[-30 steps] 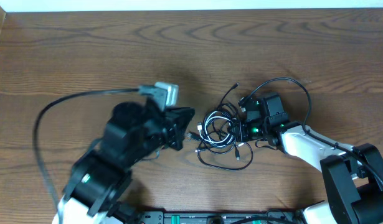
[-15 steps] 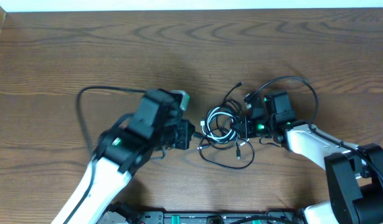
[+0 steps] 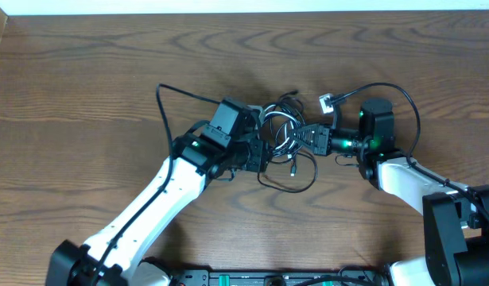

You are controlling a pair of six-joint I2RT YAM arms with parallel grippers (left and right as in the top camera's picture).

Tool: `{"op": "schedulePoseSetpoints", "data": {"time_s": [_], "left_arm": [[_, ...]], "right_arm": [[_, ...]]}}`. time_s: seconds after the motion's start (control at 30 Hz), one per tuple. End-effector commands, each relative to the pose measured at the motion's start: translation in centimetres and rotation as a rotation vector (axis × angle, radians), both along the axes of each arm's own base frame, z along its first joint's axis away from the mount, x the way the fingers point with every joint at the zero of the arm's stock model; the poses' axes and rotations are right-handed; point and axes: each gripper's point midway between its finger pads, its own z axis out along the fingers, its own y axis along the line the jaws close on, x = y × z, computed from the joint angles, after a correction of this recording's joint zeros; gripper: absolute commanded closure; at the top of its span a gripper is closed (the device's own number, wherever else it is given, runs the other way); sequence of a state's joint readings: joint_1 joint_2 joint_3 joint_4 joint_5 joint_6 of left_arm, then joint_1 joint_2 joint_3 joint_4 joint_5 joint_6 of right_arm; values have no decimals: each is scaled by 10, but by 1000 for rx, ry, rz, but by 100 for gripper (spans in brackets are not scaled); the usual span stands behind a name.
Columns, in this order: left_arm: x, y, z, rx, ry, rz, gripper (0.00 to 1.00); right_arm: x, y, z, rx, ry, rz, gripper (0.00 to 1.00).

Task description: Untangle cables

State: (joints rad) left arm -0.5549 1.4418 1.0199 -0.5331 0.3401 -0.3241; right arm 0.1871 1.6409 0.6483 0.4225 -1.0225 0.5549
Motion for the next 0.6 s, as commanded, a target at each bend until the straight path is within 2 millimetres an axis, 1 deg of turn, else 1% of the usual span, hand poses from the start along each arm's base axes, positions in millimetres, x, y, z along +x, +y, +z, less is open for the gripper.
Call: {"op": "schedulePoseSetpoints", "data": {"time_s": [0.0, 0.13, 0.27, 0.33, 0.37, 0.43, 0.5, 0.57], "left_arm": [[1, -4, -15, 32, 27, -17, 48], [-8, -13, -38, 70, 83, -53, 48], [-15, -23, -49, 82, 97, -88, 48], [-17, -29, -49, 79, 90, -103, 58], [-16, -30, -49, 77, 87, -104, 66], [-16, -29, -48, 76, 87, -104, 92], [-18, -28, -49, 83, 96, -103, 92], [-21, -25, -49, 91, 108, -103, 93]], "right_arm": [[-11, 7, 13, 33, -55, 81, 99], [-8, 5, 9, 13, -66, 68, 99], [-9, 4, 6, 1, -51, 61, 99], [-8, 3, 4, -6, -54, 55, 99], [-7, 2, 3, -12, -52, 48, 99], [-7, 2, 2, -15, -53, 47, 99], [-4, 0, -1, -30, -43, 27, 99], [1, -8, -11, -71, -7, -27, 99]]}}
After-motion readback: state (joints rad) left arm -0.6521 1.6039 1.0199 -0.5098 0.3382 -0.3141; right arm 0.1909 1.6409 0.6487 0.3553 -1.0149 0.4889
